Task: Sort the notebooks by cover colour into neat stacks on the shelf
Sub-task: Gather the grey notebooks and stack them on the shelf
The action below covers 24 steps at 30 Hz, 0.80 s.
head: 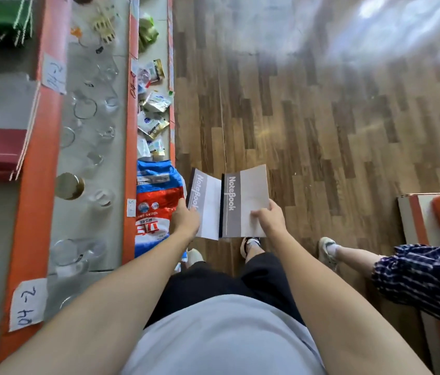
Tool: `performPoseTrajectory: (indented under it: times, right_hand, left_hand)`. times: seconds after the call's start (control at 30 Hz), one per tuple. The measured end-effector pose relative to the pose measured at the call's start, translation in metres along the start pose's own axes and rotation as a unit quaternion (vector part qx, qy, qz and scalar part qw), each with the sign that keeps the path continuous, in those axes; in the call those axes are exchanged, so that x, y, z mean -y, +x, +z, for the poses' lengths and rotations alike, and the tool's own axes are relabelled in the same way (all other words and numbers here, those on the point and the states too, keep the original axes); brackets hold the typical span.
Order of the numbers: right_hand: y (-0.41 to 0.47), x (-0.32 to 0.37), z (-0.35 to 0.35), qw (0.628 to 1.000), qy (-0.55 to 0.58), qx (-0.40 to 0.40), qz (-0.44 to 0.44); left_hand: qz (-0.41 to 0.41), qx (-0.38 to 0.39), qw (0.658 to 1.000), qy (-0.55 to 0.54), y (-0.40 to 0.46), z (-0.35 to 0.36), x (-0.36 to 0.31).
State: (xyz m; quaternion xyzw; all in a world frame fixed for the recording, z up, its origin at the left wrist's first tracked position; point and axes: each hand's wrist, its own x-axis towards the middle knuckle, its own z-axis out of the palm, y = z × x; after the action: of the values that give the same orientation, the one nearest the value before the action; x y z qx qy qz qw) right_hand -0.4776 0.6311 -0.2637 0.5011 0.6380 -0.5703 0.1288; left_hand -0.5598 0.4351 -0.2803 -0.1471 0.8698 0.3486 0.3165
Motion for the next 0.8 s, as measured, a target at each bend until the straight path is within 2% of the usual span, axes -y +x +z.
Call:
performPoseTrajectory:
  times: [0.4,0.6,0.8]
  right_hand:
    - [0.118,0.108,-0.063,0.997,0.002,0.078,-0.025]
    - [0.160,0.151,-0.086,0.990,-0.014,0.137,-0.025]
    - [0.194,0.187,-0.094,0.989,-0.032,0.141,-0.014]
  left_hand:
    - [-0.029,-0.063,0.997,0.032,0.054,0.022,-0.143]
    - [-0.057,-0.105,0.993,-0.003,0.068,0.039,-0.199]
    - [-0.076,-0.113,0.991,0.007,0.090,0.038,-0.235]
